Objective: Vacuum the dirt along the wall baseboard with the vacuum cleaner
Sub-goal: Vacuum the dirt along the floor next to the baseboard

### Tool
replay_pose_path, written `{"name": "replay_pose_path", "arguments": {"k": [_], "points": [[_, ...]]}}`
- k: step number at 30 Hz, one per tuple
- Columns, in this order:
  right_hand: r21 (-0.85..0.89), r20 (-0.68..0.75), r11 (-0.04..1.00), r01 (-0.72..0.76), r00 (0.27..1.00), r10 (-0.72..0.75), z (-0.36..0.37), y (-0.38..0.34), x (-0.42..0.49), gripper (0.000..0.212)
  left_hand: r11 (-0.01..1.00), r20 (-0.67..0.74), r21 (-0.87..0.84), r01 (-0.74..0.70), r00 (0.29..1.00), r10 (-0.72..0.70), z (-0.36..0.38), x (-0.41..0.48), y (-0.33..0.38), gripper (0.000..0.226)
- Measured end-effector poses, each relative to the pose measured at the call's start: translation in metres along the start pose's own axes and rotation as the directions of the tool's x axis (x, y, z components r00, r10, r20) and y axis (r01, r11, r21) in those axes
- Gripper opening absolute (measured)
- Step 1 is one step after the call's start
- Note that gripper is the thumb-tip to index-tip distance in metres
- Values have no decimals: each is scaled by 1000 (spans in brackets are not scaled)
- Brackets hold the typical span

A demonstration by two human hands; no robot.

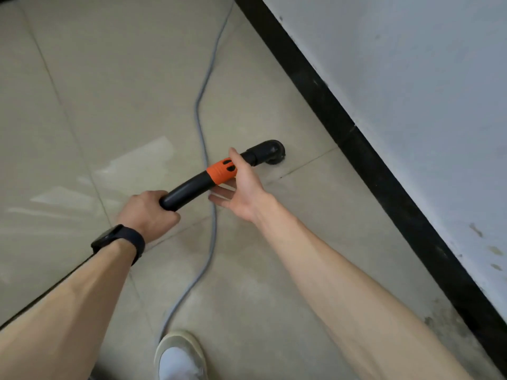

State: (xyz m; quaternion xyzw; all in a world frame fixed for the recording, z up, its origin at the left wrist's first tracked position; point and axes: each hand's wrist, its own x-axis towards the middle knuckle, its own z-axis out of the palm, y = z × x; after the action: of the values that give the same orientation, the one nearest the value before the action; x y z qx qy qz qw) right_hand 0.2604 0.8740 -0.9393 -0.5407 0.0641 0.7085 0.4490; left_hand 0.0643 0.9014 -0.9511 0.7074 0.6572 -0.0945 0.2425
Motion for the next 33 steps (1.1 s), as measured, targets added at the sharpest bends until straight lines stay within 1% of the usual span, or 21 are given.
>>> {"name": "replay_pose_path", "arguments": {"k": [1, 3, 4, 5, 6, 8, 9, 12, 15, 16, 18, 20, 22, 24, 27, 29, 31, 33], "points": [[-81, 24, 997, -6, 1000, 8, 6, -1, -3, 50, 1000, -18, -8, 21, 1000, -21, -5, -2, 7, 10], [-185, 56, 983, -18, 998, 28, 18, -3, -17, 55, 1000, -42, 10, 29, 999, -29, -20, -12, 27, 9], [-217, 53, 976, -21, 998, 33, 26, -5, -29, 58, 999, -42, 21, 24, 999, -23, -31, -21, 37, 10], [-244, 30, 970, -17, 999, 25, 35, -7, -43, 57, 1000, -38, 16, 15, 999, -15, -44, -32, 47, 11], [-260, 7, 966, 0, 1000, 3, 43, -9, -59, 48, 1000, -32, -11, 1, 999, -1, -57, -44, 56, 14], [-220, -28, 973, 68, 997, -76, 61, -18, -98, 16, 995, -23, -96, -36, 999, 34, -87, -70, 67, 22], [-188, -43, 977, 104, 993, -114, 71, -26, -121, 15, 989, -29, -133, -66, 998, 62, -103, -83, 71, 25], [-158, -82, 967, 201, 973, -215, 97, -56, -192, 25, 956, -60, -225, -187, 982, 178, -158, -128, 85, 30], [-120, -149, 960, 252, 952, -268, 117, -92, -275, 24, 931, -51, -283, -229, 973, 224, -216, -184, 105, 40], [-129, -158, 954, 269, 945, -288, 124, -103, -305, 25, 926, -52, -298, -231, 973, 226, -236, -204, 113, 42], [-228, -117, 910, 345, 919, -377, 137, -123, -367, 30, 916, -59, -330, -227, 974, 220, -277, -247, 132, 45], [-331, -37, 841, 428, 884, -465, 156, -149, -429, 34, 900, -65, -387, -199, 980, 188, -321, -290, 158, 45], [-465, 53, 759, 455, 870, -490, 173, -173, -482, 36, 862, -46, -495, -107, 994, 97, -360, -333, 185, 44], [-535, 119, 696, 478, 859, -498, 190, -194, -529, 31, 797, -3, -604, -7, 1000, 6, -392, -372, 212, 41], [-545, 243, 678, 494, 867, -436, 204, -207, -587, 25, 676, 12, -728, 110, 989, -148, -426, -420, 237, 38], [-566, 326, 667, 485, 874, -360, 211, -204, -617, 25, 610, -6, -780, 139, 973, -230, -443, -445, 241, 46], [-608, 348, 634, 478, 878, -329, 221, -195, -641, 27, 594, -7, -790, 149, 968, -252, -458, -468, 235, 57], [-640, 320, 603, 477, 878, -356, 237, -184, -658, 35, 607, 18, -775, 174, 967, -254, -473, -491, 224, 55]]}}
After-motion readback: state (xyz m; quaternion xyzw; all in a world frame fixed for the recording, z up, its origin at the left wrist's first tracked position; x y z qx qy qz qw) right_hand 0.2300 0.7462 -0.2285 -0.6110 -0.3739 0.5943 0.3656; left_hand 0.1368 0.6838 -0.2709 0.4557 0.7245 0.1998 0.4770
